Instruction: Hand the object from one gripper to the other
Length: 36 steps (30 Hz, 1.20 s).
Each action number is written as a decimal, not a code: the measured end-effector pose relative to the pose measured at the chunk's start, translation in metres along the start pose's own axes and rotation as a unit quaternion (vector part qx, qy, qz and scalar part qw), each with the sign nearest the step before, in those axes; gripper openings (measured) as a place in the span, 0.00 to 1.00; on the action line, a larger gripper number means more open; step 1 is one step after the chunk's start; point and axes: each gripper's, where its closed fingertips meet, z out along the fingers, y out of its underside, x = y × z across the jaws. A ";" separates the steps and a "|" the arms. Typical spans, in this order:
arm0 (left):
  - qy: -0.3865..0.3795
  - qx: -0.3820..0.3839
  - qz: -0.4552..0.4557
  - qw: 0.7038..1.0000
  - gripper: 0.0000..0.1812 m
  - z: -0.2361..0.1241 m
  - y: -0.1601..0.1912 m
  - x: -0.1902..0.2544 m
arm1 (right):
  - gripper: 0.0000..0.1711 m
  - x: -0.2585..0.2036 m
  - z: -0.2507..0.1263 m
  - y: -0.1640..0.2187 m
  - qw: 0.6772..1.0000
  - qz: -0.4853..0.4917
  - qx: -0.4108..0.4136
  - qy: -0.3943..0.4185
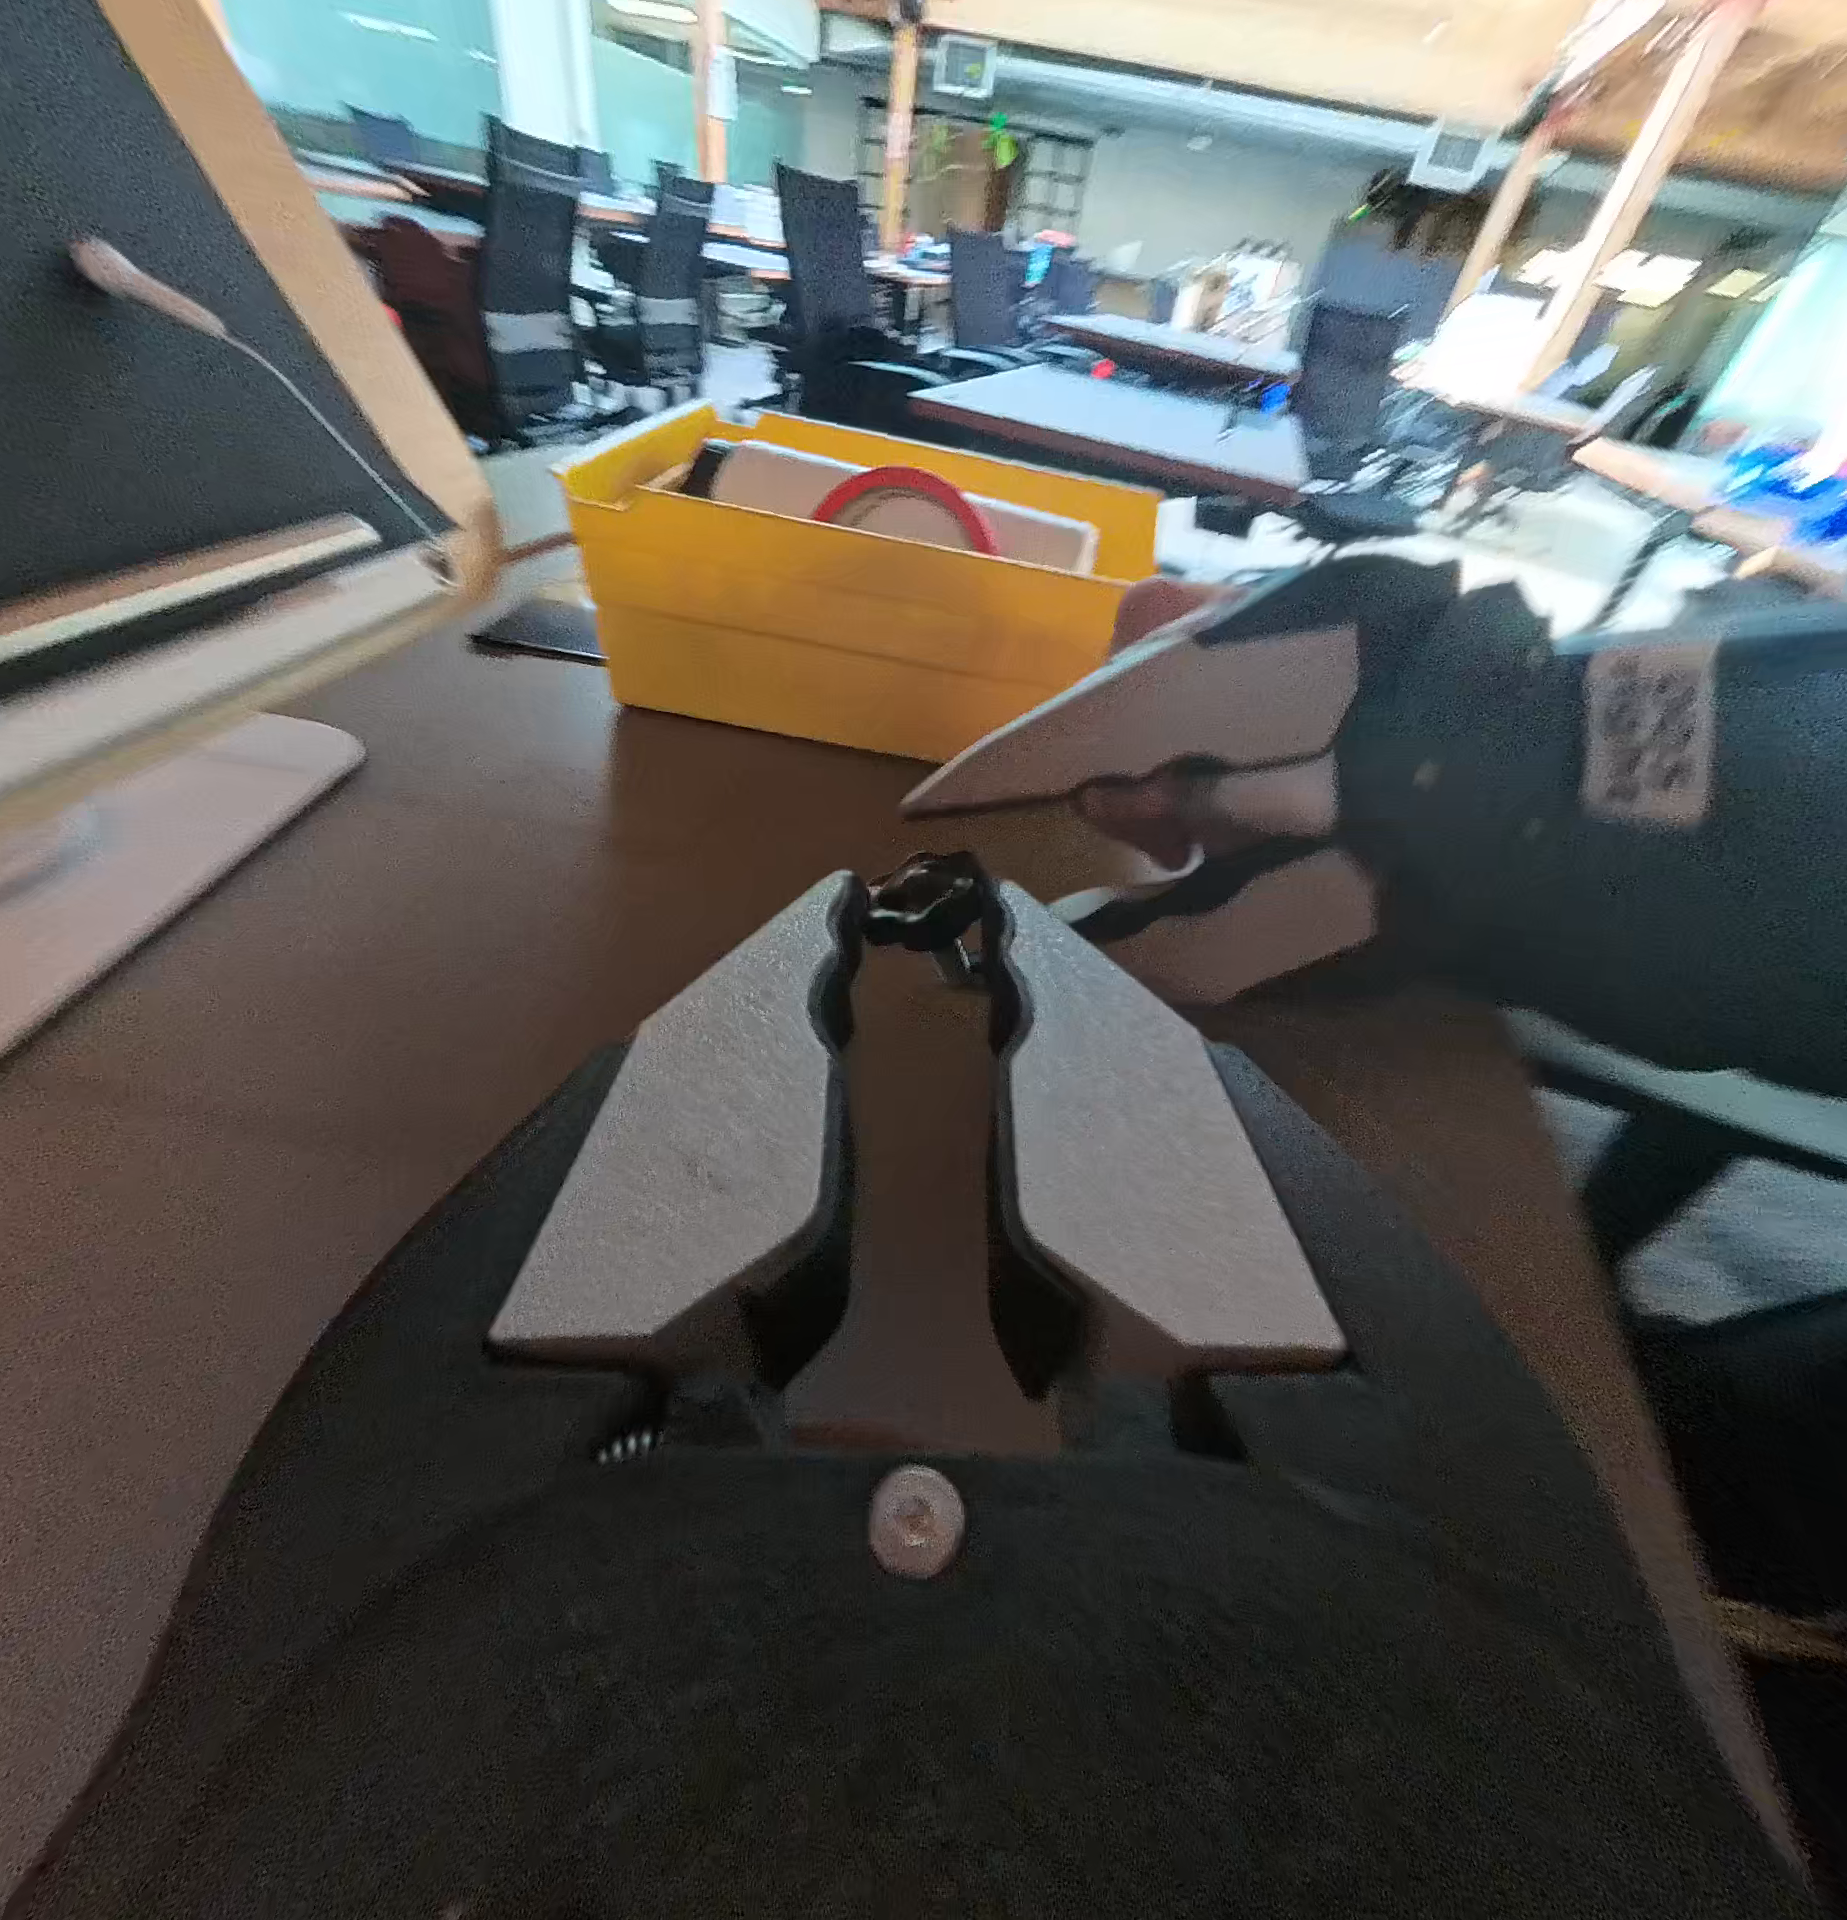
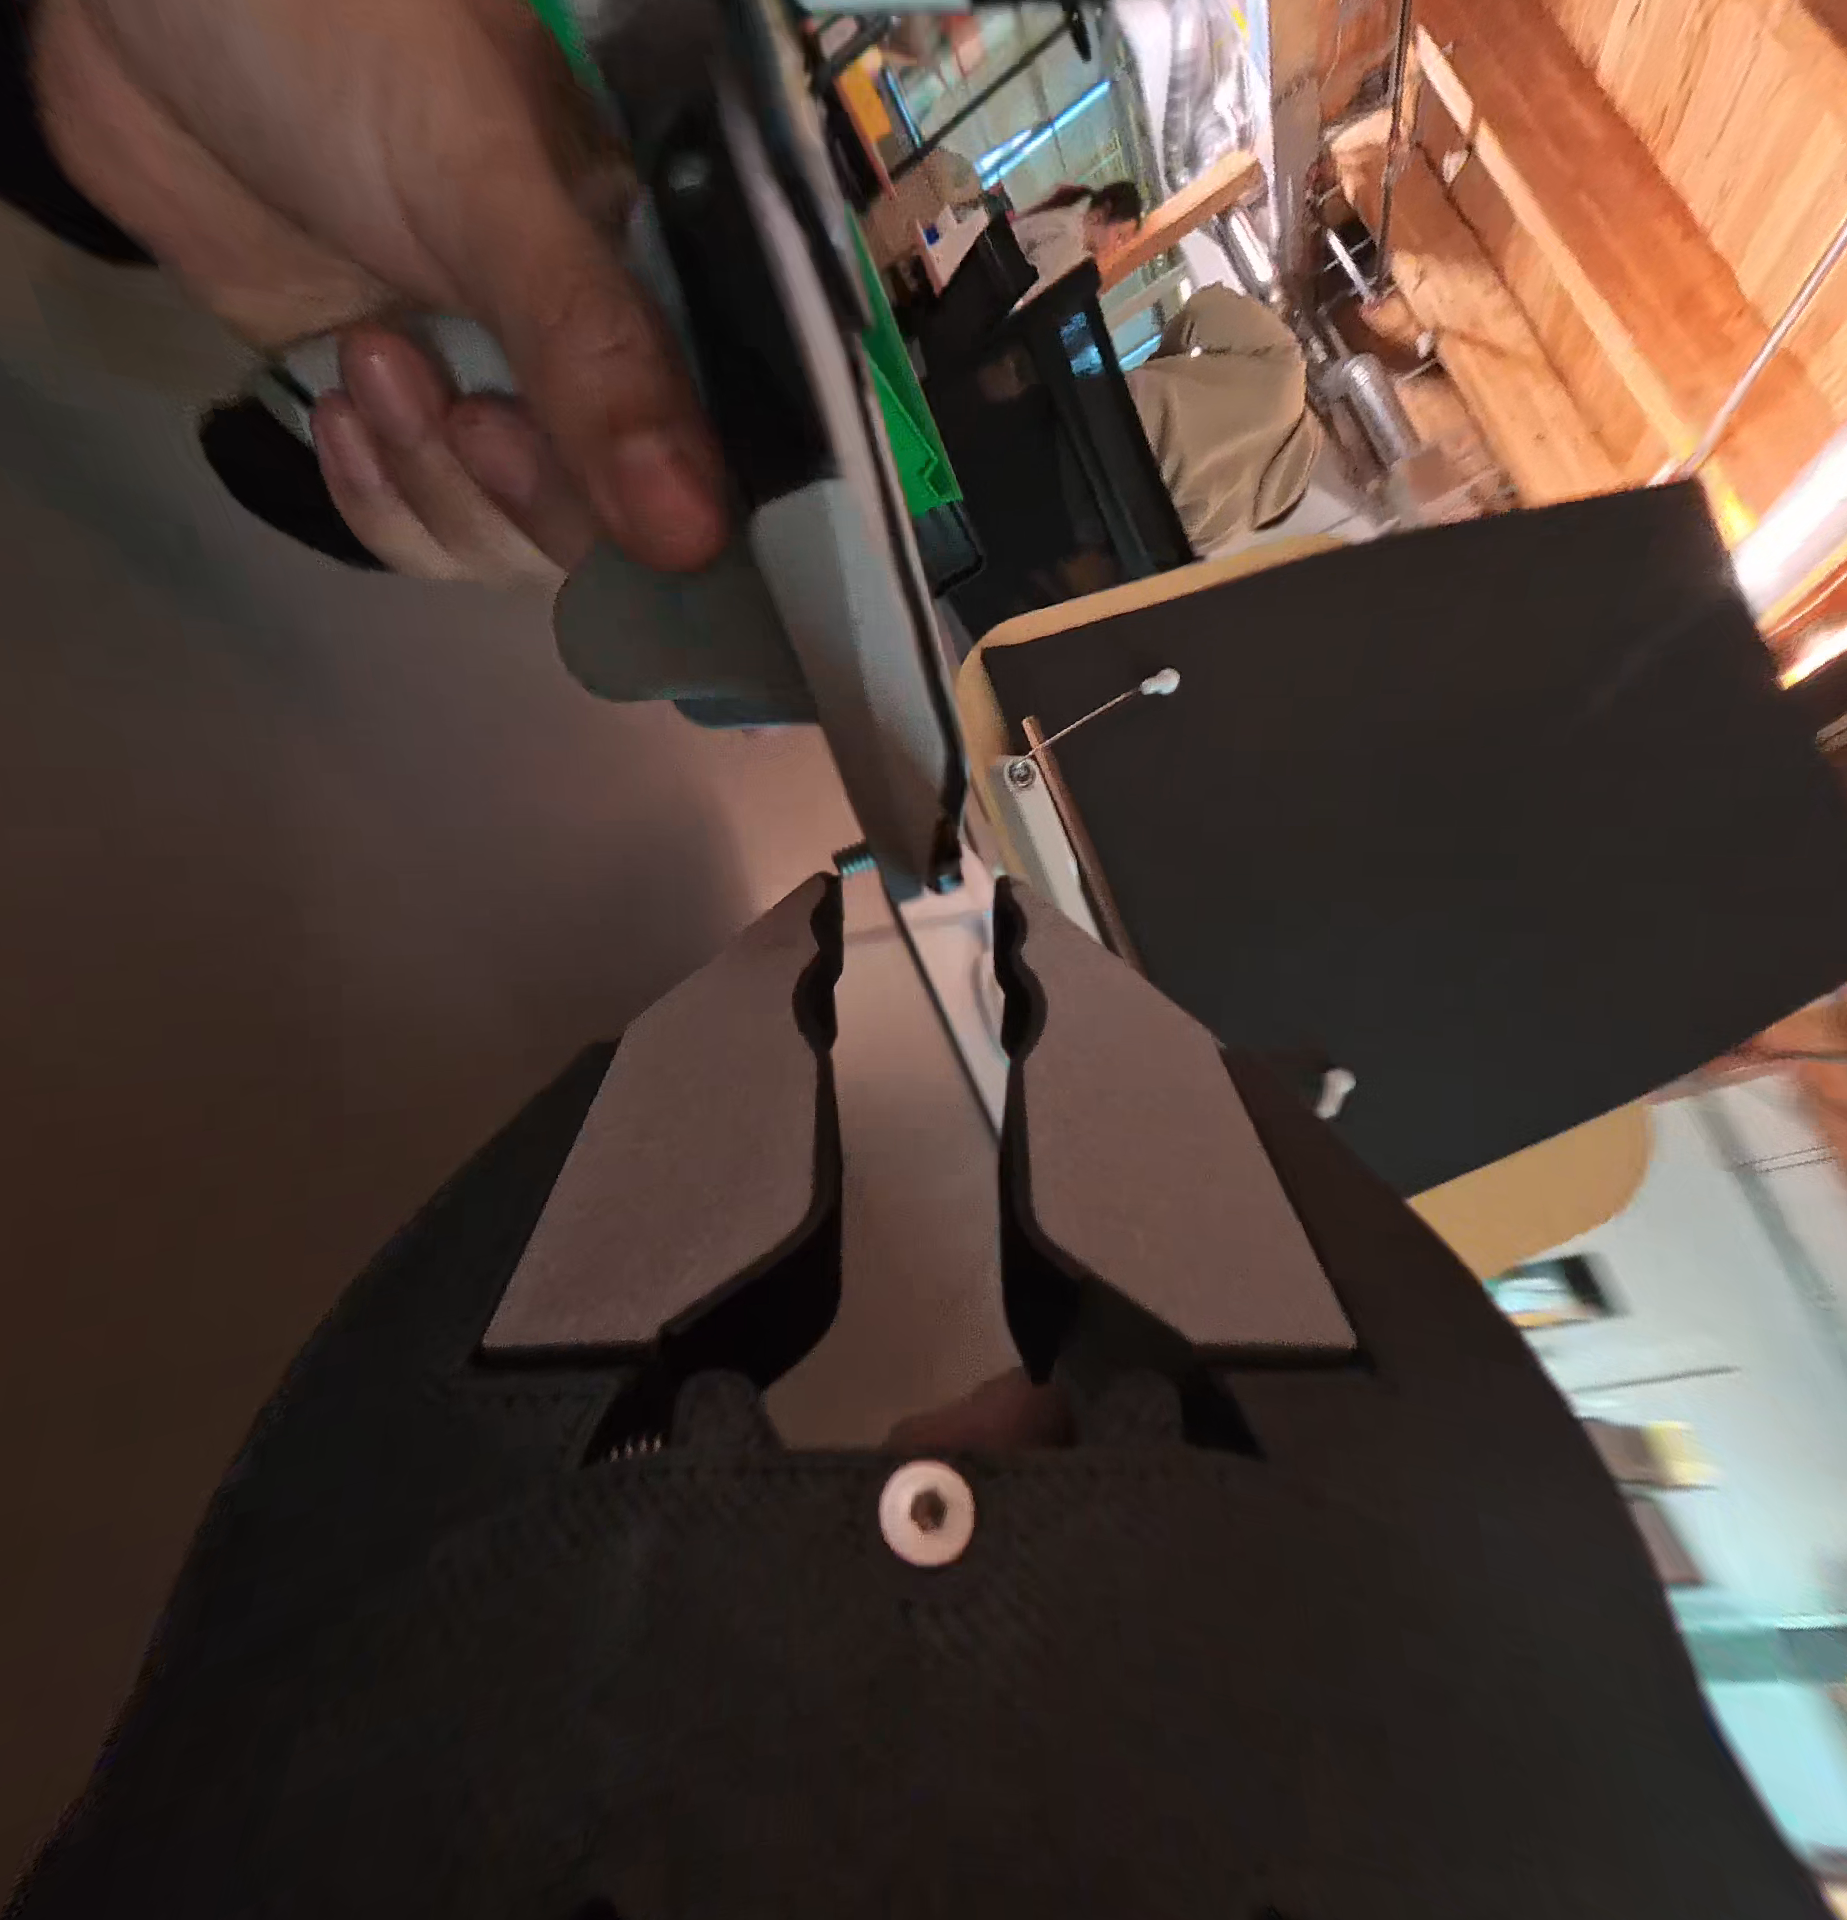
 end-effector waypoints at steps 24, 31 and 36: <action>-0.149 0.055 0.450 0.879 0.12 -0.004 -0.022 0.030 | 0.07 0.012 -0.027 -0.033 0.809 0.484 0.161 -0.292; 0.066 0.042 0.034 0.996 0.25 -0.005 -0.012 0.028 | 0.07 0.015 -0.026 -0.021 0.972 0.174 0.119 -0.104; 0.139 0.034 -0.121 0.982 0.27 -0.006 -0.009 0.028 | 0.07 0.008 -0.018 -0.016 0.997 0.002 0.073 -0.019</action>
